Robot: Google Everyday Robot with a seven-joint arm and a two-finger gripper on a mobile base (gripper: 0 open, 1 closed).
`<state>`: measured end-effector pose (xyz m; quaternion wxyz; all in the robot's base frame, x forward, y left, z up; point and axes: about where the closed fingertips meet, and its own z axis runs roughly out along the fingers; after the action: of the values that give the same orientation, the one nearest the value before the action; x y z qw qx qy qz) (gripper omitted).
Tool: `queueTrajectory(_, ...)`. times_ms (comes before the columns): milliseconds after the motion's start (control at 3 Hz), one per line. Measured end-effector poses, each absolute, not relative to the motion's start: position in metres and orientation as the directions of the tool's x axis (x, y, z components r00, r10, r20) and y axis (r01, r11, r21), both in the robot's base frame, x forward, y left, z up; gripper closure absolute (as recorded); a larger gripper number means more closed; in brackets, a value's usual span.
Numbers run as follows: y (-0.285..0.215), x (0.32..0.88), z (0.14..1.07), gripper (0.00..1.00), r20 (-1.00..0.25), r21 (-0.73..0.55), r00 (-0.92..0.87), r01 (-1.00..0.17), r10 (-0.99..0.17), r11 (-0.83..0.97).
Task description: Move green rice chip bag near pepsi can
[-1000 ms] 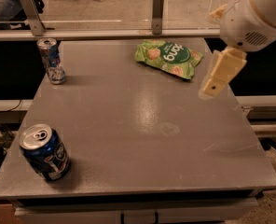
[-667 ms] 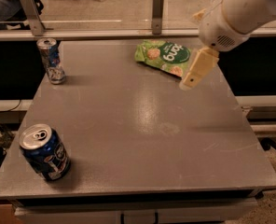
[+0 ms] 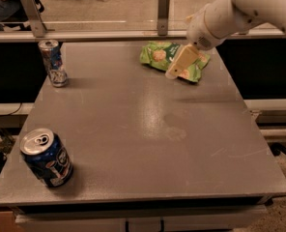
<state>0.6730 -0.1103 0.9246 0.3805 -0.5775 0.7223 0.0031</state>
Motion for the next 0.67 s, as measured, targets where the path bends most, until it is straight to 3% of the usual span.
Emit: queueTrajectory(667, -0.093, 0.729, 0.871, 0.00, -0.604, -0.335, -0.144, -0.847, -0.784, 0.414)
